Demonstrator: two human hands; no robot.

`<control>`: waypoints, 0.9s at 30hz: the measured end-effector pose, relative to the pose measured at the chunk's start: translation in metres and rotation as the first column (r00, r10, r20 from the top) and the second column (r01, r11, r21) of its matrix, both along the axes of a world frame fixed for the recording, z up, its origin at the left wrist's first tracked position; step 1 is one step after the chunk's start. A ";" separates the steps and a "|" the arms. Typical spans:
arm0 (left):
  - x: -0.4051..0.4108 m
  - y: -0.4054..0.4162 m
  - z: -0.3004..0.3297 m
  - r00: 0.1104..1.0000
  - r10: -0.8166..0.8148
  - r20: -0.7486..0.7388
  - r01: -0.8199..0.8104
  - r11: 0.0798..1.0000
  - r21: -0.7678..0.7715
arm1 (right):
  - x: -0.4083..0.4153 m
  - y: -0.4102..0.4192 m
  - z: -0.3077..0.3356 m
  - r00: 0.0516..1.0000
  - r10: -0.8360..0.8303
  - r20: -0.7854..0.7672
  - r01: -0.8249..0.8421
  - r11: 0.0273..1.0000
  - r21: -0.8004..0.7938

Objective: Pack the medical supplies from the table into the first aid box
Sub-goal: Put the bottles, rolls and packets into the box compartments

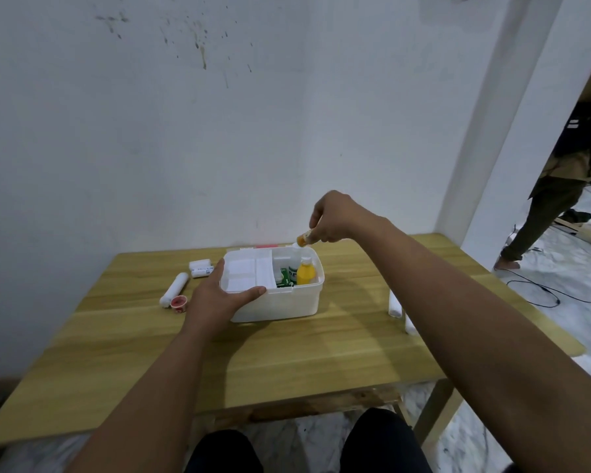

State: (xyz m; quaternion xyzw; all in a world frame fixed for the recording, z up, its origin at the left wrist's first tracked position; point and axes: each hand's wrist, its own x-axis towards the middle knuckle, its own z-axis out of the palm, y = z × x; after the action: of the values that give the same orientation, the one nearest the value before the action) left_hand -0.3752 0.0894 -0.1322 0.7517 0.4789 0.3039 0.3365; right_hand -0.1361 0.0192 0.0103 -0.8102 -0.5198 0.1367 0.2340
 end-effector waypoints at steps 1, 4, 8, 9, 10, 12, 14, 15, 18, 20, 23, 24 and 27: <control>0.000 0.000 0.000 1.000 -0.002 -0.003 0.002 1.000 -0.006 | -0.007 0.003 -0.001 0.999 0.033 0.011 -0.033 0.999 -0.025; 0.000 0.001 0.000 1.000 0.000 0.005 0.000 1.000 -0.011 | -0.026 0.012 -0.010 0.993 0.105 0.056 -0.097 0.988 -0.124; 0.000 0.002 -0.001 1.000 0.001 -0.005 -0.001 1.000 -0.003 | -0.043 0.025 -0.032 0.974 0.149 0.169 -0.099 0.957 -0.271; 0.000 0.002 -0.001 1.000 0.000 -0.001 0.000 1.000 -0.002 | -0.046 0.027 -0.037 0.966 0.157 0.204 -0.093 0.951 -0.294; 0.000 0.002 -0.001 1.000 0.000 0.006 0.000 1.000 -0.002 | -0.050 0.028 -0.042 0.958 0.162 0.236 -0.084 0.947 -0.310; 0.000 0.001 -0.001 1.000 0.004 0.018 -0.004 1.000 -0.005 | -0.057 0.031 -0.050 0.941 0.172 0.292 -0.069 0.941 -0.332; 0.000 0.001 -0.001 1.000 0.001 0.026 0.000 1.000 -0.012 | -0.063 0.031 -0.059 0.919 0.186 0.347 -0.063 0.939 -0.339; 0.000 0.001 -0.001 0.999 -0.002 0.034 0.002 1.000 -0.016 | -0.065 0.032 -0.063 0.907 0.194 0.373 -0.062 0.940 -0.336; 0.000 0.000 -0.001 0.997 -0.001 0.077 0.003 1.000 -0.031 | -0.065 0.035 -0.073 0.888 0.210 0.410 -0.070 0.941 -0.332; 0.000 0.000 0.000 0.996 -0.004 0.090 0.007 1.000 -0.028 | -0.063 0.037 -0.077 0.890 0.190 0.415 -0.043 0.940 -0.338; 0.000 -0.001 0.001 0.996 -0.008 0.085 0.010 1.000 -0.019 | -0.064 0.039 -0.078 0.901 0.162 0.403 -0.001 0.929 -0.371; 0.000 -0.001 0.001 0.997 -0.008 0.081 0.009 1.000 -0.020 | -0.064 0.040 -0.078 0.904 0.157 0.397 0.002 0.928 -0.373; 0.001 -0.001 0.002 0.998 -0.003 0.065 0.004 1.000 -0.017 | -0.064 0.039 -0.076 0.895 0.180 0.408 -0.012 0.924 -0.381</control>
State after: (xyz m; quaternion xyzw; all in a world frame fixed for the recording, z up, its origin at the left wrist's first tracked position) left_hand -0.3743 0.0880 -0.1303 0.7394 0.4691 0.3232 0.3588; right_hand -0.2000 0.0582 -0.0656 -0.8223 -0.5636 0.0591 -0.0517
